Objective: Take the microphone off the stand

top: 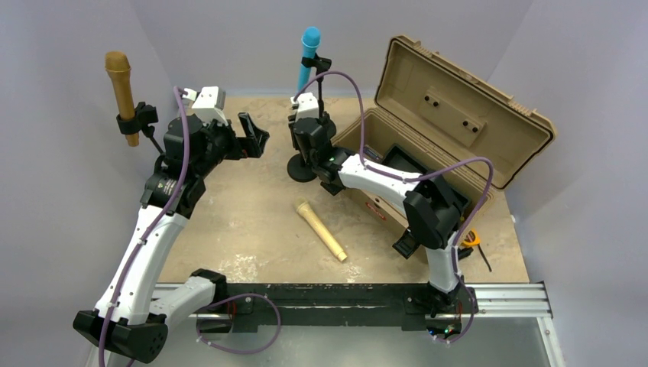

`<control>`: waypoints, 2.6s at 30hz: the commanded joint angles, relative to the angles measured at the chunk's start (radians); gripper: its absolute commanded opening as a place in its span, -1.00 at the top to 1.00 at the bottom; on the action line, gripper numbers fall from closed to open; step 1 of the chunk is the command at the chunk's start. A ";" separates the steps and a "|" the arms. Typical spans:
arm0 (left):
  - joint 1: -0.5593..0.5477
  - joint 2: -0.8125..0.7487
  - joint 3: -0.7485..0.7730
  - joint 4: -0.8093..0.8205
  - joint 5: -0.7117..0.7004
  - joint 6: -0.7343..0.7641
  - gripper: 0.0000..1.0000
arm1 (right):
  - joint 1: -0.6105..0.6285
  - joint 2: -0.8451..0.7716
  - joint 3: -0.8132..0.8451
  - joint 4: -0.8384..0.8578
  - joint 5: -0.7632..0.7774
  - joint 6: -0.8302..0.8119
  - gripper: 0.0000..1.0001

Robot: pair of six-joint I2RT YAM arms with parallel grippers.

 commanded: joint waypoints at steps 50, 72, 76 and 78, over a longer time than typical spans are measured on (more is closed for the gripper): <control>-0.086 0.316 -0.554 1.129 0.199 0.126 -0.95 | 0.023 -1.049 -0.598 0.305 -0.263 0.091 -0.35; -0.105 0.654 -0.321 1.130 0.100 0.322 -0.14 | 0.023 -1.243 -0.660 0.172 -0.212 0.124 -0.37; -0.123 0.694 -0.294 1.145 0.079 0.324 -0.07 | 0.023 -1.240 -0.666 0.164 -0.203 0.138 -0.37; -0.126 0.707 -0.284 1.148 0.071 0.329 0.06 | 0.023 -1.239 -0.664 0.158 -0.197 0.142 -0.37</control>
